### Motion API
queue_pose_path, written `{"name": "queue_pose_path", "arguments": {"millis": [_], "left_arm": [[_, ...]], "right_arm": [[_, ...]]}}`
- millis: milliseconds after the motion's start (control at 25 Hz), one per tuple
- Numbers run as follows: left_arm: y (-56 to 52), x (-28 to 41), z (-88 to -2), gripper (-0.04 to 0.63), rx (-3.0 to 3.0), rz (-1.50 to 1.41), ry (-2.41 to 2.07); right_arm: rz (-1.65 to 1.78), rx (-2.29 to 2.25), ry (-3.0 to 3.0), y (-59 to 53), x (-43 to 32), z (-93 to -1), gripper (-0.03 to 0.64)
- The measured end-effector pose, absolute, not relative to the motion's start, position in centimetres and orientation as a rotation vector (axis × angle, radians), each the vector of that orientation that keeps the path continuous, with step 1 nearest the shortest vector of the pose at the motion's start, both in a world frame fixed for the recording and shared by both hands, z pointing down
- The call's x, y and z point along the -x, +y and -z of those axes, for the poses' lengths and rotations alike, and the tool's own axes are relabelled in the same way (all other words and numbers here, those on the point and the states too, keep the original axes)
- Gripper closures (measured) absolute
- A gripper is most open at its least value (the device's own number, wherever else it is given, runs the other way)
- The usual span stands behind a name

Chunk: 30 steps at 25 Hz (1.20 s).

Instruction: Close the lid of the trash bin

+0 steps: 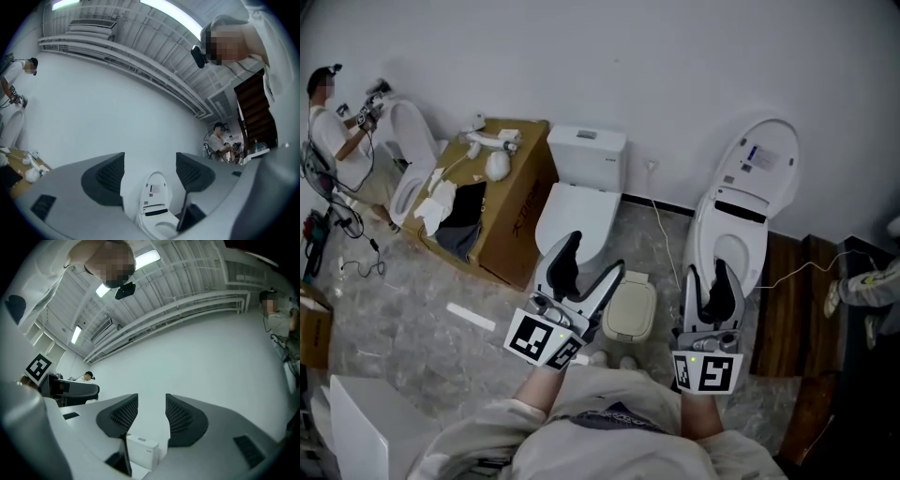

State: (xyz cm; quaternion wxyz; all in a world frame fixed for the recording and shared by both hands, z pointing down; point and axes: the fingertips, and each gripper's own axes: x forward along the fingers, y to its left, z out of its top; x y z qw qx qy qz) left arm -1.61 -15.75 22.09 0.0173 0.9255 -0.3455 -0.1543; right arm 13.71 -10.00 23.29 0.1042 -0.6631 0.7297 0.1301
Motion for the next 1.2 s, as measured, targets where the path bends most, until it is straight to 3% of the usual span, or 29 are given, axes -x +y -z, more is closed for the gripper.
{"name": "queue_pose_path", "arguments": {"millis": [400, 600, 800, 1200], "left_arm": [[-15.2, 2.2, -22.1, 0.279, -2.859, 0.483, -1.104], [-14.3, 2.1, -21.6, 0.381, -2.896, 0.496, -1.089], [-13.5, 2.0, -21.6, 0.597, -2.948, 0.455, -1.094], [-13.3, 1.6, -21.3, 0.597, -2.974, 0.431, -1.111]], "right_arm": [[-0.369, 1.954, 2.149, -9.2, -13.7, -23.3, 0.445], [-0.375, 1.959, 2.162, -8.8, -13.2, -23.1, 0.47], [-0.369, 1.953, 2.188, -8.7, -12.6, -23.0, 0.597], [-0.368, 1.972, 2.192, -8.7, -12.3, -22.9, 0.607]]}}
